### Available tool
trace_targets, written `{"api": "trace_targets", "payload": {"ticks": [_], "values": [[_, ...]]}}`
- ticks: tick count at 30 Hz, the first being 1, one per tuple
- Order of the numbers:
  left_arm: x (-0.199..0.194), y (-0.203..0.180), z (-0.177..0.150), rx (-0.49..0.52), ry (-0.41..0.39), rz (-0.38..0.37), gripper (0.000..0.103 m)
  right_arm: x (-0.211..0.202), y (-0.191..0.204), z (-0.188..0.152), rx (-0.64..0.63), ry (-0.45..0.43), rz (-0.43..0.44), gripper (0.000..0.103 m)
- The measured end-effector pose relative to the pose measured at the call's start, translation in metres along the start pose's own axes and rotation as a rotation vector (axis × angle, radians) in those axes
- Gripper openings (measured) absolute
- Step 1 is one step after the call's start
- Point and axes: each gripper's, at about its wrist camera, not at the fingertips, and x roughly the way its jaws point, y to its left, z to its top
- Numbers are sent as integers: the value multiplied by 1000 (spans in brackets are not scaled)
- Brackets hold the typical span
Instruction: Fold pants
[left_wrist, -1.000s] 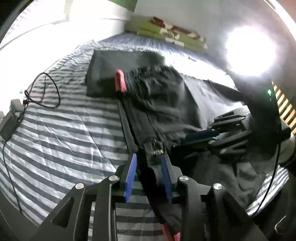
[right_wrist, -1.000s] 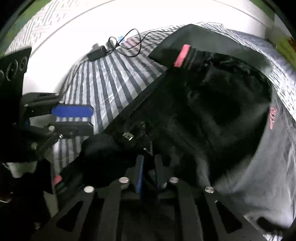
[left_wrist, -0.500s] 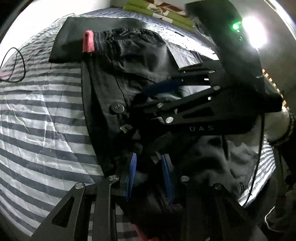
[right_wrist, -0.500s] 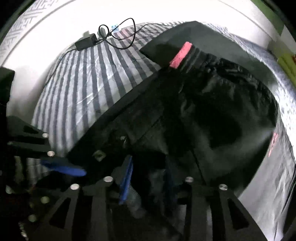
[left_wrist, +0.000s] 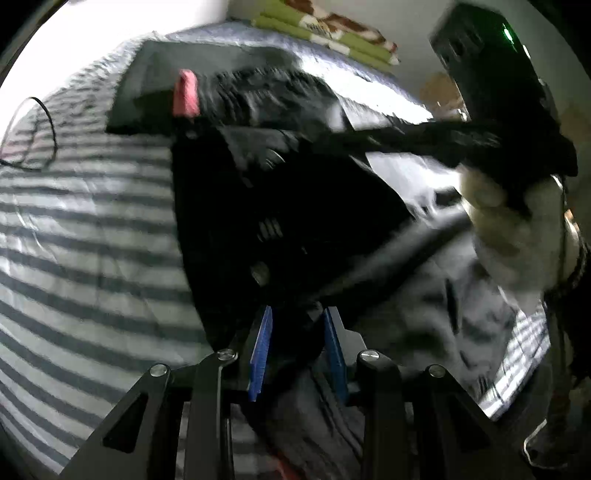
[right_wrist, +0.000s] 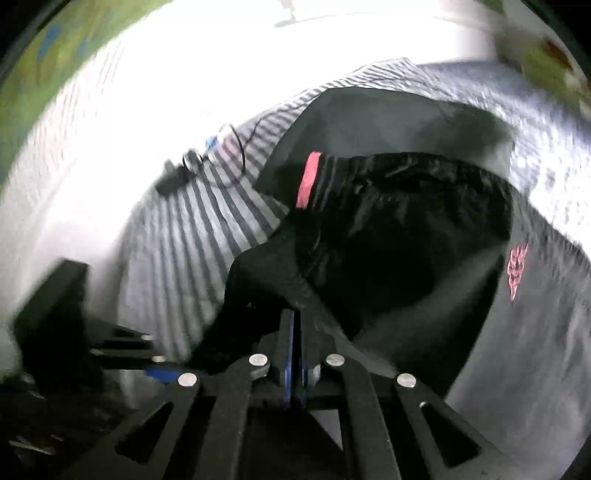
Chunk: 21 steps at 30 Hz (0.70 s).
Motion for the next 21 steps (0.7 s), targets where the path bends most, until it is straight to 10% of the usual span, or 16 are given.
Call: {"api": "trace_targets", "payload": {"ticks": [2,6,21], "values": [[3,12,7,-47,-1,1,38,7,-3,0,41,58,74,6],[-8,10,6,-39,-25,-11,38,10,14,-5,-83,83,-105,12],[-10,7,-26,15,62,-46,38,67,82,-32,-441,160,-184,20]]}}
